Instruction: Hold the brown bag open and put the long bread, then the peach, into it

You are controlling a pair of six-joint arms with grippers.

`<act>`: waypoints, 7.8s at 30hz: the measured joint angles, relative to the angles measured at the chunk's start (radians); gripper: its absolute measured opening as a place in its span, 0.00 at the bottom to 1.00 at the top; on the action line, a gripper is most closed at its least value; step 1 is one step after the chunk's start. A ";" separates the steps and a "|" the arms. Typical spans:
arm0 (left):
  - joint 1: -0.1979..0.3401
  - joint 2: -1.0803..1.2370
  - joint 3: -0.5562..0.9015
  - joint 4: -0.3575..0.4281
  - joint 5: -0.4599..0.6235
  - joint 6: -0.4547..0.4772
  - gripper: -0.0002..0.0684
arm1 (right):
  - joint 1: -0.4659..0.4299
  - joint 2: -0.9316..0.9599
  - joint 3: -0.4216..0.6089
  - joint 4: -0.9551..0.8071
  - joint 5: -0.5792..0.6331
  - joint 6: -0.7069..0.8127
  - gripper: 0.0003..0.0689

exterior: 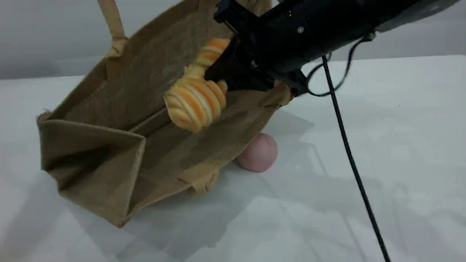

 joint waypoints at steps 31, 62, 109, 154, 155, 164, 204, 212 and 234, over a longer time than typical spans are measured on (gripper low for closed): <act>0.001 0.000 0.000 0.007 0.000 -0.004 0.13 | -0.188 -0.033 -0.203 -0.274 0.316 0.059 0.80; 0.134 0.000 -0.145 0.103 -0.003 -0.112 0.13 | -0.392 -0.101 -0.202 -1.024 0.202 0.311 0.80; 0.132 0.000 -0.143 0.085 0.000 -0.130 0.13 | 0.017 0.251 -0.201 -0.933 -0.203 0.240 0.80; 0.119 0.000 -0.143 0.079 0.000 -0.130 0.13 | -0.123 -0.268 0.086 -1.203 -0.265 0.493 0.02; 0.111 0.000 -0.142 0.079 0.000 -0.128 0.13 | -0.123 -0.288 0.108 -1.195 -0.283 0.492 0.02; 0.023 0.001 -0.138 0.076 0.001 -0.098 0.13 | -0.110 -0.457 0.229 -1.156 -0.293 0.487 0.02; -0.037 0.065 -0.138 0.023 0.000 -0.102 0.13 | 0.148 -0.370 0.184 -0.889 -0.441 0.214 0.02; -0.037 0.065 -0.138 0.023 0.000 -0.102 0.13 | 0.148 -0.148 -0.002 -0.869 -0.433 0.194 0.04; -0.037 0.065 -0.138 0.034 0.001 -0.102 0.13 | 0.106 -0.095 -0.135 -0.873 -0.316 0.201 0.85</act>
